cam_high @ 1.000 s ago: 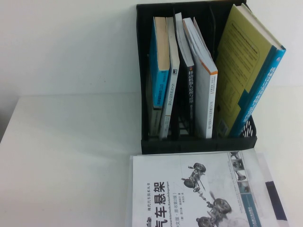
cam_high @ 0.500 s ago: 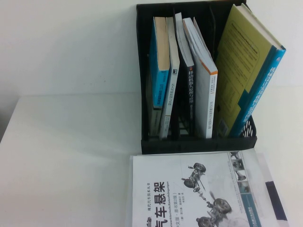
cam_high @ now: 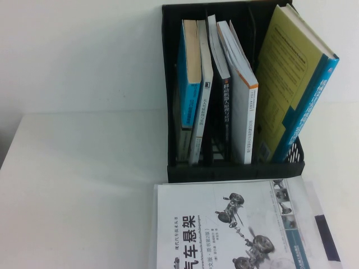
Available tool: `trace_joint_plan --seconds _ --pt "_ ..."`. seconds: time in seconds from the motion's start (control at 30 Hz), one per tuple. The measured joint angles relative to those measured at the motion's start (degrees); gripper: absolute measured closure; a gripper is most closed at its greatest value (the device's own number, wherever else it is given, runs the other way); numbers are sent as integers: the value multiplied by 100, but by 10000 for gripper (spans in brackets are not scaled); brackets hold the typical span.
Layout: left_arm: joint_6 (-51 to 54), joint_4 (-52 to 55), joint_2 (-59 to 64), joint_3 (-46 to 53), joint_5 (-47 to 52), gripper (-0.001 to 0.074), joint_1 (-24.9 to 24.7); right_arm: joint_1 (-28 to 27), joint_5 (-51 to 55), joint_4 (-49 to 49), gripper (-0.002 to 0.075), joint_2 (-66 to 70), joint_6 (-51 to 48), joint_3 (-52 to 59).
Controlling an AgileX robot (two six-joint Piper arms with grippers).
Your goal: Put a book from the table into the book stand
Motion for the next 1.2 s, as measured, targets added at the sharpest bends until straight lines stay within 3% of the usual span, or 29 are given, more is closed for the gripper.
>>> trace_joint_plan --seconds 0.13,0.37,0.73,0.93,1.2 --pt "-323 720 0 -1157 1182 739 0 0 506 -82 731 0 0 -1075" --pt "-382 877 767 -2571 3549 739 -2 0 2083 -104 731 751 0 -2433" --pt "-318 403 2106 -2766 6427 739 -488 0 5676 135 731 2803 -15 -2936" --pt "-282 277 2106 -2766 6863 739 -488 0 6552 564 731 3070 -4 -2936" --pt "-70 -371 2195 -2776 6633 739 -488 102 6699 1044 731 3289 -342 -2915"
